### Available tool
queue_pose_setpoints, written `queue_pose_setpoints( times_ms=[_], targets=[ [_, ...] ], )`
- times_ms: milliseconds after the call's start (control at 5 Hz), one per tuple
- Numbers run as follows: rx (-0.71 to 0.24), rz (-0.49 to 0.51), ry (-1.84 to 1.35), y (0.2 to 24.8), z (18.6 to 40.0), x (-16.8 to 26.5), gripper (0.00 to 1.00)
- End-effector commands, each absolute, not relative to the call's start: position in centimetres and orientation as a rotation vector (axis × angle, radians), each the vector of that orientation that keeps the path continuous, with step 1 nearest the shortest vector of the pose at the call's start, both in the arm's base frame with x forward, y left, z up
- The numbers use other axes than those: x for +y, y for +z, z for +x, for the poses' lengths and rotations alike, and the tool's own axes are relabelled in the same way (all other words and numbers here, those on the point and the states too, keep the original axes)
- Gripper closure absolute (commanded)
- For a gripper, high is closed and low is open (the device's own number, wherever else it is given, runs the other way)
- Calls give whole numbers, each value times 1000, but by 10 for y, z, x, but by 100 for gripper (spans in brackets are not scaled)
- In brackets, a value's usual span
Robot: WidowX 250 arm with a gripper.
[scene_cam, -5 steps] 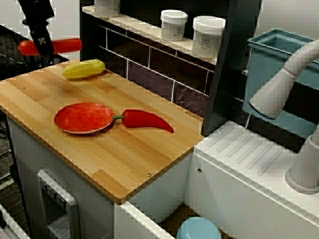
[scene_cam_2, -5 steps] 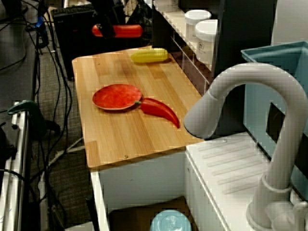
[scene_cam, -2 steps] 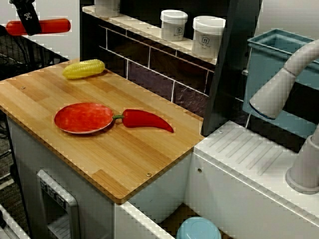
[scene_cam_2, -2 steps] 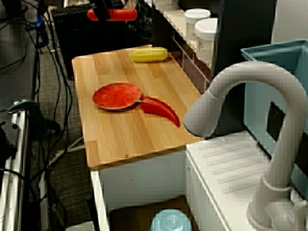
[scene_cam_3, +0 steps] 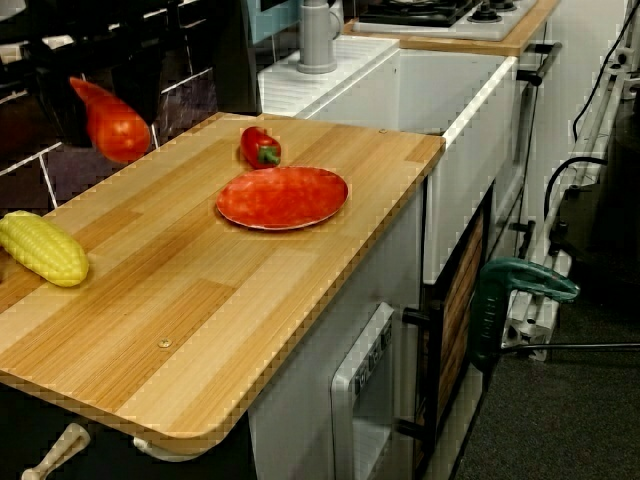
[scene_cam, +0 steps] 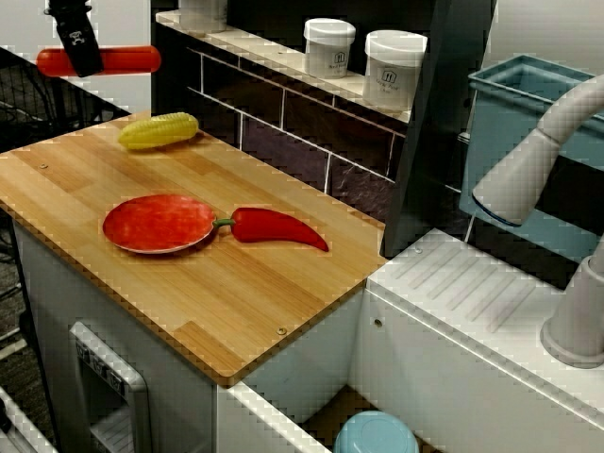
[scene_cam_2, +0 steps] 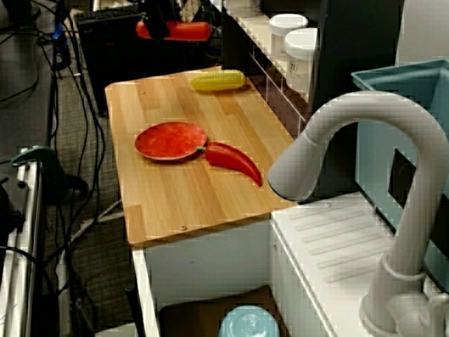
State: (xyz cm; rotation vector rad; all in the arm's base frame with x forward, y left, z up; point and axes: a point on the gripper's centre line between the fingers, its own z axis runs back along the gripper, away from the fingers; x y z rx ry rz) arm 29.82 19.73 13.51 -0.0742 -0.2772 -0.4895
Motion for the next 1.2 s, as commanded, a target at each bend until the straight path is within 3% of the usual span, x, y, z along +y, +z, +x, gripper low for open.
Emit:
queue_pose_setpoints(
  times_ms=[0, 1000],
  targets=[
    [-324, -5, -546, 172, 288, 166, 100],
    [-398, -71, -628, 184, 263, 91, 100]
  ],
)
